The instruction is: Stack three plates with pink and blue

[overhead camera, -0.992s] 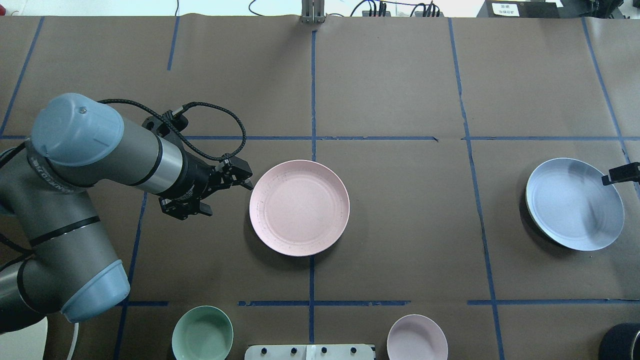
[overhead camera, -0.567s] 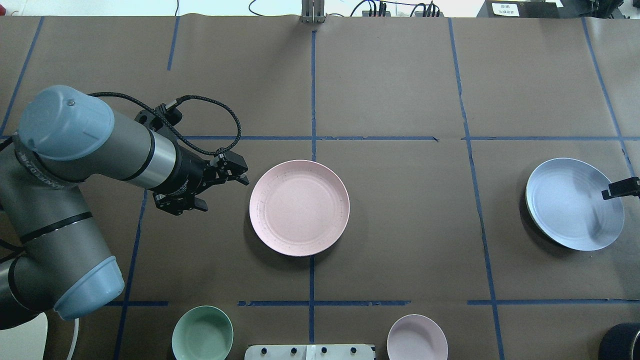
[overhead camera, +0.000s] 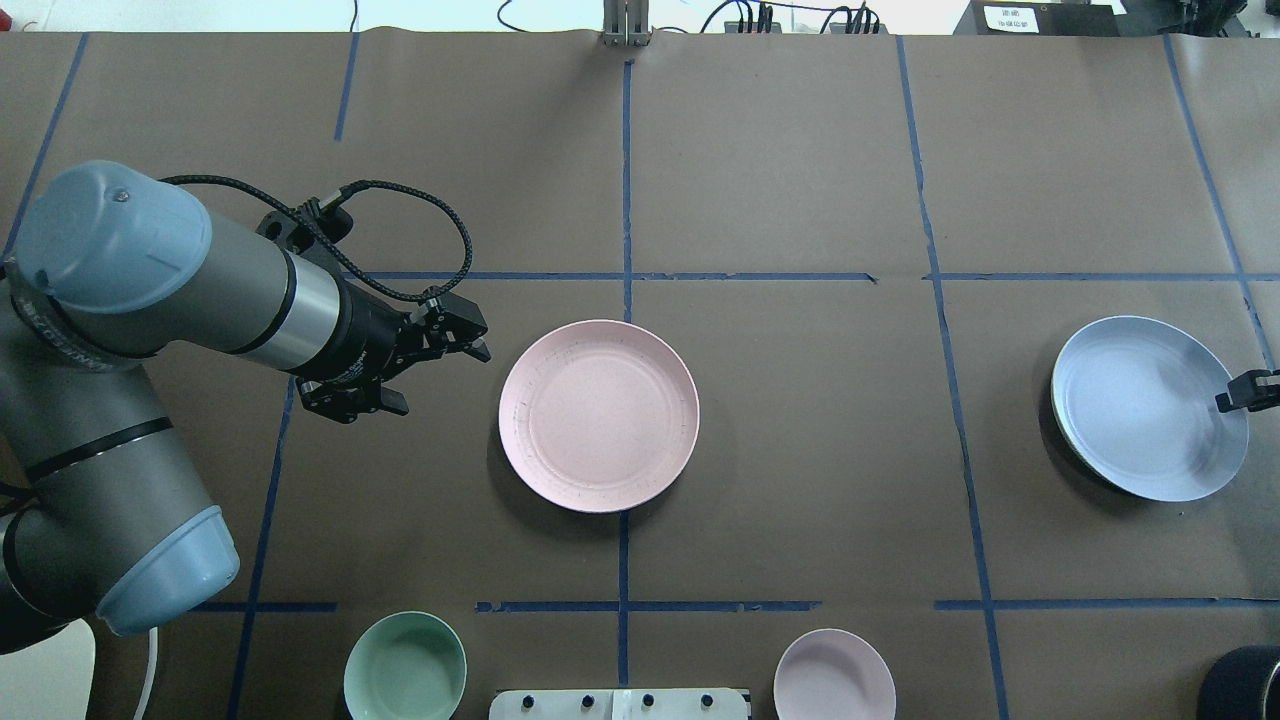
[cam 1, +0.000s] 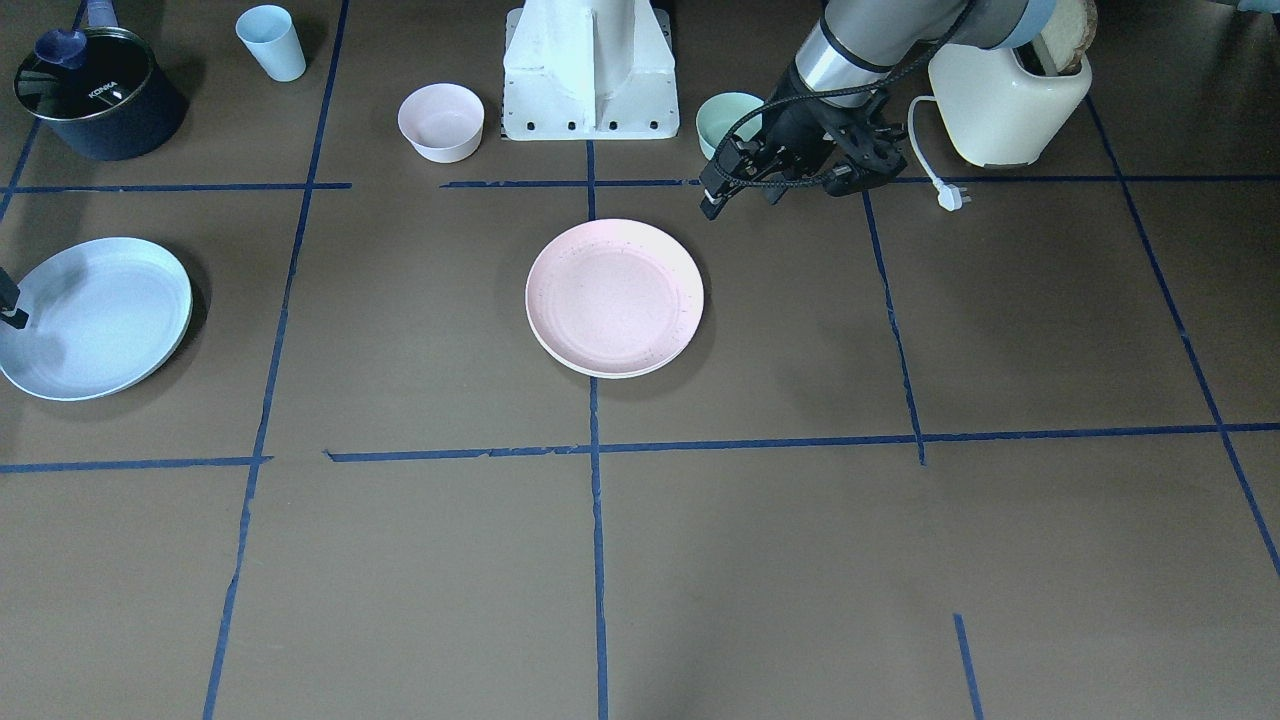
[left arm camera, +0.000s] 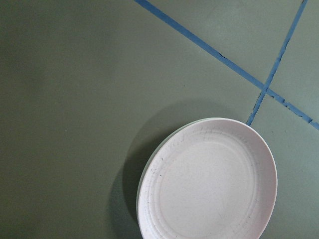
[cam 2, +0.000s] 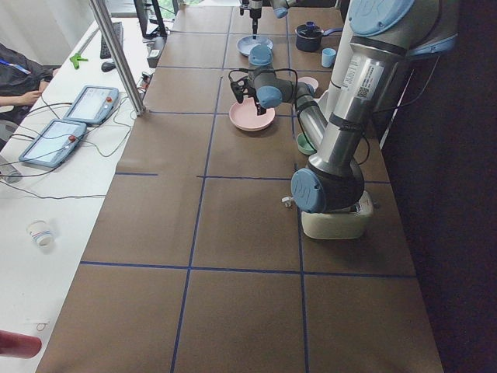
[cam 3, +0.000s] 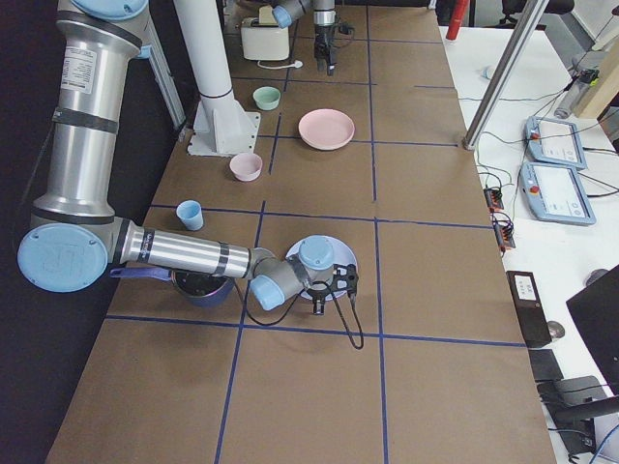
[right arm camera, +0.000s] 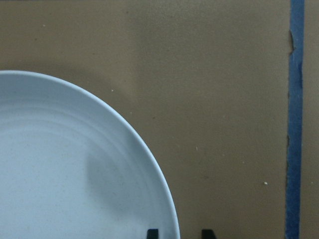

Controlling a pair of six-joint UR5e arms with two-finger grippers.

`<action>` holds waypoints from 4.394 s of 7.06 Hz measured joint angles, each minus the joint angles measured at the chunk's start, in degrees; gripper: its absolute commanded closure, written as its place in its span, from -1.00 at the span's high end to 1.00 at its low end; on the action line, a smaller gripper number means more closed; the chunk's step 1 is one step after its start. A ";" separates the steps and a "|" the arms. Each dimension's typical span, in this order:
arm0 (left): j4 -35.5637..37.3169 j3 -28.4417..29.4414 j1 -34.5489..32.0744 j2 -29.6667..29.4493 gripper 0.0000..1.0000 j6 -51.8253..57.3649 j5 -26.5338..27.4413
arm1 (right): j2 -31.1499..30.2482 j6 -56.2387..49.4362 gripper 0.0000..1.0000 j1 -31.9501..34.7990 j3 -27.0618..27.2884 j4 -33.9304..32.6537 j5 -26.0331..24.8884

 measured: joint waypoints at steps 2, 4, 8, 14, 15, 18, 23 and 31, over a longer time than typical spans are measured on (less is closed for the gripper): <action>0.02 0.07 -0.40 0.11 1.00 0.05 0.02 | -0.10 0.02 -1.00 0.00 0.63 0.08 0.38; 0.02 0.03 -0.98 1.79 1.00 2.62 0.04 | -0.49 0.48 -1.00 0.67 4.29 0.10 1.43; 0.13 -0.50 -11.34 13.51 1.00 29.18 -7.79 | 1.90 9.36 -1.00 6.85 13.41 -1.03 8.56; 0.15 4.28 -25.58 25.80 1.00 66.10 -10.22 | 18.88 22.35 -1.00 -1.78 19.31 -16.70 5.25; 0.12 6.57 -28.44 26.13 1.00 72.19 -11.31 | 22.48 25.98 -1.00 -6.78 21.75 -21.36 2.45; 0.03 11.42 -33.12 26.21 1.00 81.49 -13.24 | 29.97 37.94 -0.99 -22.56 23.74 -25.15 -10.13; 0.05 14.24 -38.65 27.79 1.00 89.29 -13.44 | 38.21 41.58 -0.97 -35.72 18.90 -27.76 -22.76; -0.12 14.84 -39.58 28.37 1.00 89.30 -13.43 | 39.35 43.01 1.00 -33.08 19.18 -29.85 -21.80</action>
